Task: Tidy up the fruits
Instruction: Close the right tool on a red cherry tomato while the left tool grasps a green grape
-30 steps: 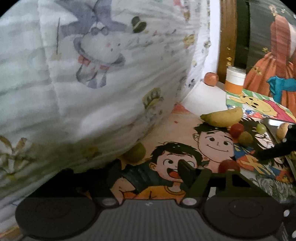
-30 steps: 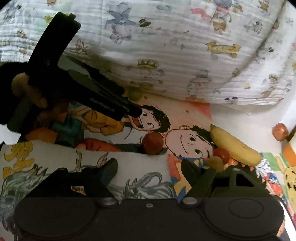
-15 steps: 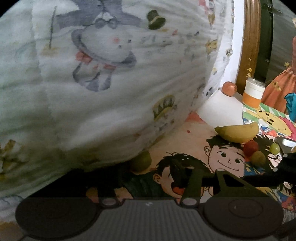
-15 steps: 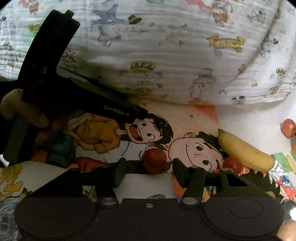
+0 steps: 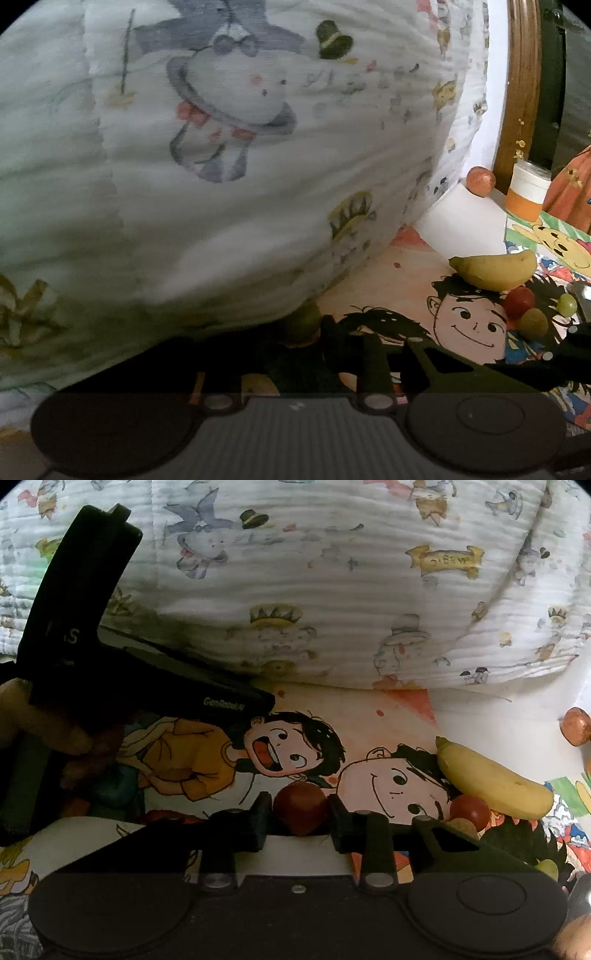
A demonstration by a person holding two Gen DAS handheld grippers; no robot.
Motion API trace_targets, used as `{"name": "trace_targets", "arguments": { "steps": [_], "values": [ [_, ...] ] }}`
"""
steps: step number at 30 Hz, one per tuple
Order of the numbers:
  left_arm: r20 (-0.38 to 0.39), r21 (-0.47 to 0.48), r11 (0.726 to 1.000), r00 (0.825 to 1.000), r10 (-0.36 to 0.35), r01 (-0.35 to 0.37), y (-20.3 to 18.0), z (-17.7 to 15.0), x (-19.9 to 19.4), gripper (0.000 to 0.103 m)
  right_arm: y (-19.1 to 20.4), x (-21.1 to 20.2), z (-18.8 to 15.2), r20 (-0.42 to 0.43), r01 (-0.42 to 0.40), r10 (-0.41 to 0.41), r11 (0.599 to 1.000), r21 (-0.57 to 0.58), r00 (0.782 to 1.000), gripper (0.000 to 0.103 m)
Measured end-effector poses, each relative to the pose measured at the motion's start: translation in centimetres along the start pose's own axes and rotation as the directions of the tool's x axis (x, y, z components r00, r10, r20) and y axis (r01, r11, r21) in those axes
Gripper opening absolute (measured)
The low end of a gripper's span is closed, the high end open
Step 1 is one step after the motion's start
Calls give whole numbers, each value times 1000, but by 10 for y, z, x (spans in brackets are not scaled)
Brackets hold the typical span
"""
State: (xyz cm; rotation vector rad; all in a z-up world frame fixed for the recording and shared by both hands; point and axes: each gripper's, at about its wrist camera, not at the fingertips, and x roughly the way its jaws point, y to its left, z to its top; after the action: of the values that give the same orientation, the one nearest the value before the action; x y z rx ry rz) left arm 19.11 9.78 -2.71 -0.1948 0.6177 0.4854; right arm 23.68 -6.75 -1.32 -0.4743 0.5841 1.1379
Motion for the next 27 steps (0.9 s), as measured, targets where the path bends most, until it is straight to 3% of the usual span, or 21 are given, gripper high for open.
{"name": "trace_targets", "arguments": {
  "steps": [6,16,27],
  "values": [
    [6,1,1000,1000,-5,5,-2,-1,-3,28,0,-2,-2,7,10,-10,1000,23,1000,33],
    [-12,19,993,993,-117,118,-8,-9,-20,28,0,-15,-8,34,36,-40,993,110,999,33],
    [4,49,980,981,-194,194,-20,-16,-50,28,1,-74,-20,113,105,-135,966,238,984,33]
  ]
}}
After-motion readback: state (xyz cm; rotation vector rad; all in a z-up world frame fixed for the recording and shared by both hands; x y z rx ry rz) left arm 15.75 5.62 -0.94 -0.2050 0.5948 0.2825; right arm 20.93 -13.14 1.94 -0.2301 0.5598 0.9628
